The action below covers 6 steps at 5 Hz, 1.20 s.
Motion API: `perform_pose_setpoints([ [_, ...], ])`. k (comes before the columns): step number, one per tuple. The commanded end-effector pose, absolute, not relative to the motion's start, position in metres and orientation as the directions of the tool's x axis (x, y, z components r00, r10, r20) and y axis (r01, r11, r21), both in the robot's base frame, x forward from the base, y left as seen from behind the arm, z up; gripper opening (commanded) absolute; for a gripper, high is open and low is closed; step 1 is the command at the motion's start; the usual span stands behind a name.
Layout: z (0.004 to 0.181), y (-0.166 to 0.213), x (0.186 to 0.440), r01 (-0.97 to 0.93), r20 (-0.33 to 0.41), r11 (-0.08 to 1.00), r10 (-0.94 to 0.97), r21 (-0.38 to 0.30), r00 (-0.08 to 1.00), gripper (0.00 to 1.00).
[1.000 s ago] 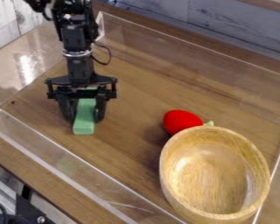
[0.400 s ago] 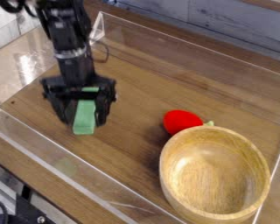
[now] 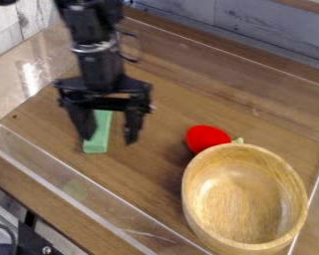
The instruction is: Put the green block in the brown bowl
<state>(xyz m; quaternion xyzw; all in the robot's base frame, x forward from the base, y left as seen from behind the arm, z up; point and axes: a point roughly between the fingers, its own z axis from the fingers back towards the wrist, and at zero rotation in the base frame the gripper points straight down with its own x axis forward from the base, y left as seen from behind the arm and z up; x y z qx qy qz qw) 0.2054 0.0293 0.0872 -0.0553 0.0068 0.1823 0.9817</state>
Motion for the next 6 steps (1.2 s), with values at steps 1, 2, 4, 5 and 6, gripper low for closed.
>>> perform_pose_setpoints([
  [1,0.1,0.014,0.22,-0.362,0.043,0.925,0.369,-0.112,0.928,1.0],
  [2,0.1,0.014,0.225,-0.367,0.06,0.925,0.374,-0.099,0.926,1.0],
  [4,0.099,0.001,0.224,-0.341,0.107,0.938,0.346,-0.062,0.932,1.0],
  [5,0.102,-0.001,0.218,-0.315,0.131,0.948,0.319,-0.052,0.939,1.0],
  [6,0.105,-0.001,0.214,-0.292,0.143,0.955,0.295,-0.043,0.945,1.0],
])
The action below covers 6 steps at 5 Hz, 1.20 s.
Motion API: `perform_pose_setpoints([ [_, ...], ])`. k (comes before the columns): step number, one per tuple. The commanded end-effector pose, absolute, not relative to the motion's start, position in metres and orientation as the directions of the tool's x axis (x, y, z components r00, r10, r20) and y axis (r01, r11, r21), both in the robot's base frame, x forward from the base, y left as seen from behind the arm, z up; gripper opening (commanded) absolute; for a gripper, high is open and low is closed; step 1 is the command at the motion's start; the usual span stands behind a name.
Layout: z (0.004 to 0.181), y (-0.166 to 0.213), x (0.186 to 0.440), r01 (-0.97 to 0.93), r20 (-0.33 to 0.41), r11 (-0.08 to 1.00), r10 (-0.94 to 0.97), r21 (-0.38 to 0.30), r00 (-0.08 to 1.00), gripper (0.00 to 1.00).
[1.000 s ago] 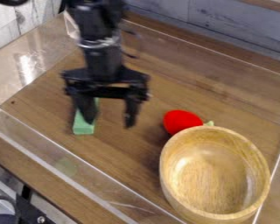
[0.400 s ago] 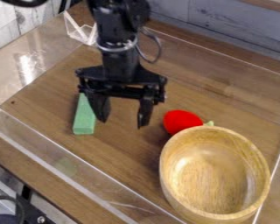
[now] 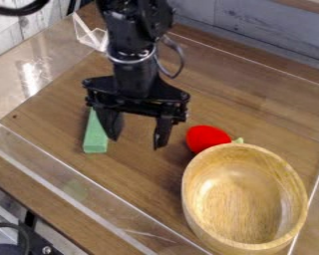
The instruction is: Put the green block in the brown bowl
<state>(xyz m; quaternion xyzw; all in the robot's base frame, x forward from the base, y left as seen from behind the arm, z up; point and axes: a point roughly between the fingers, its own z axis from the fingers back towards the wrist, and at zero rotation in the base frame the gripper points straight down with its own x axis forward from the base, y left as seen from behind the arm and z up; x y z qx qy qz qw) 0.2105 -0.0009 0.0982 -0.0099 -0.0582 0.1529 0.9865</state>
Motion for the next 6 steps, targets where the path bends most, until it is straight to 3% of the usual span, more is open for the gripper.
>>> perform_pose_setpoints([
  [1,0.107,-0.003,0.209,-0.263,0.148,0.964,0.265,-0.036,0.953,1.0],
  [2,0.11,-0.005,0.205,-0.245,0.147,0.969,0.247,-0.033,0.958,1.0],
  [4,0.1,0.027,0.218,-0.367,0.145,0.93,0.367,-0.029,0.919,1.0],
  [6,0.119,-0.005,0.218,-0.468,0.133,0.883,0.468,-0.036,0.874,1.0],
])
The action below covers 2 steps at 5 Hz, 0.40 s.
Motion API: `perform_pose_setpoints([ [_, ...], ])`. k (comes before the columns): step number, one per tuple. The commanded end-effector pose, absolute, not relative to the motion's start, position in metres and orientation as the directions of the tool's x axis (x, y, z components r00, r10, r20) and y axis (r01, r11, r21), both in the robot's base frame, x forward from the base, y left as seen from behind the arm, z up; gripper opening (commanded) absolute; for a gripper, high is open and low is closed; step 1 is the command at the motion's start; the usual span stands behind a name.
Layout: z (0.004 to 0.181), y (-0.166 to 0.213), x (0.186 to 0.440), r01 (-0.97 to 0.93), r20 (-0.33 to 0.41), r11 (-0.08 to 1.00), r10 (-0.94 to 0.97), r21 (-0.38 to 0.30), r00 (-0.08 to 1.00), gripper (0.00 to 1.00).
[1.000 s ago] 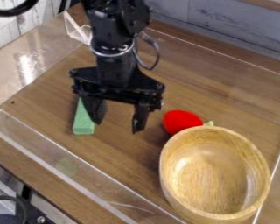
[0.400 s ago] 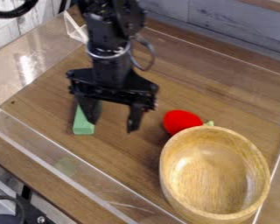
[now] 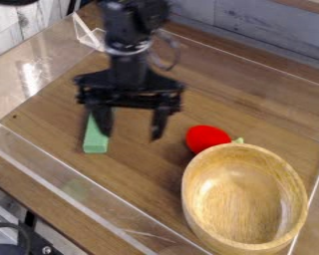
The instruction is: Put the green block in the brown bowl
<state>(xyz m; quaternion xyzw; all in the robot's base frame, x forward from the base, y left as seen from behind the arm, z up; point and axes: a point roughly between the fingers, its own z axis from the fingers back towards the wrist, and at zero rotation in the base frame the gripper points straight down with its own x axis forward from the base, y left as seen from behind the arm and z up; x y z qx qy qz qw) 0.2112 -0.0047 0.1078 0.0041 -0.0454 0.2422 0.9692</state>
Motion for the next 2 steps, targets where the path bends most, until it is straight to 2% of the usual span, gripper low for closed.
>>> perform_pose_setpoints([
  [1,0.104,-0.003,0.216,-0.396,0.123,0.918,0.396,-0.029,0.91,1.0],
  [2,0.083,0.0,0.213,-0.325,0.134,0.945,0.327,-0.032,0.936,1.0],
])
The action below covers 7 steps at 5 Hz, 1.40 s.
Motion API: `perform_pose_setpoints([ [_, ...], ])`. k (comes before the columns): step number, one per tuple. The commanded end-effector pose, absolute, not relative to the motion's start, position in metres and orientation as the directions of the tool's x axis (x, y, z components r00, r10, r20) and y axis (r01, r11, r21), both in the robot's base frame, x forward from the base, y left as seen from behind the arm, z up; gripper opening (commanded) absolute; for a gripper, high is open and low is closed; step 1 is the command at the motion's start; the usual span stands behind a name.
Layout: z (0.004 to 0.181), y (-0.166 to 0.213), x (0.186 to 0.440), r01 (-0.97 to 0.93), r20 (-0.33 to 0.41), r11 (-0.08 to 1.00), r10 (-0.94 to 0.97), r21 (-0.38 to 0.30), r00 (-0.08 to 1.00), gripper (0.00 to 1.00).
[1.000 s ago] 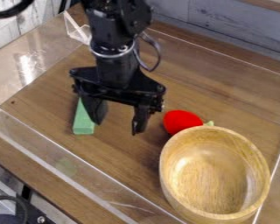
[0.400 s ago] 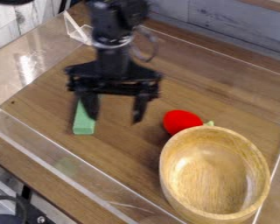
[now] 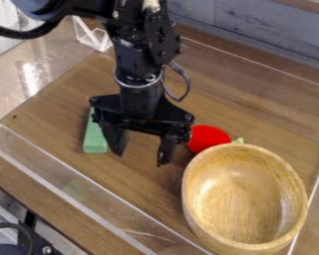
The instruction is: Put the green block in the brown bowl
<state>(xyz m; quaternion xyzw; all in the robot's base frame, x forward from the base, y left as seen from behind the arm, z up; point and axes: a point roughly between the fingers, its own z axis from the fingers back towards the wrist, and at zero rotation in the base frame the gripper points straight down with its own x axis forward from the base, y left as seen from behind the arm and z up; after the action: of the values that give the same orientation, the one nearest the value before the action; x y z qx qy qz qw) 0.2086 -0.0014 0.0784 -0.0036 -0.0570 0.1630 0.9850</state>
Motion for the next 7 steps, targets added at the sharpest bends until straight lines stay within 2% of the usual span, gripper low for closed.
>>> perform_pose_setpoints([
  [1,0.085,0.019,0.219,-0.429,0.146,0.903,0.428,-0.032,0.892,1.0],
  [2,0.09,0.055,0.221,-0.484,0.161,0.874,0.485,-0.048,0.86,1.0],
  [4,0.091,0.087,0.228,-0.538,0.148,0.839,0.543,-0.076,0.826,1.0],
  [5,0.081,0.087,0.228,-0.516,0.141,0.853,0.523,-0.081,0.841,0.0],
  [6,0.075,0.086,0.23,-0.486,0.145,0.869,0.494,-0.088,0.857,0.0],
  [7,0.093,0.079,0.238,-0.475,0.173,0.875,0.485,-0.095,0.857,0.0],
])
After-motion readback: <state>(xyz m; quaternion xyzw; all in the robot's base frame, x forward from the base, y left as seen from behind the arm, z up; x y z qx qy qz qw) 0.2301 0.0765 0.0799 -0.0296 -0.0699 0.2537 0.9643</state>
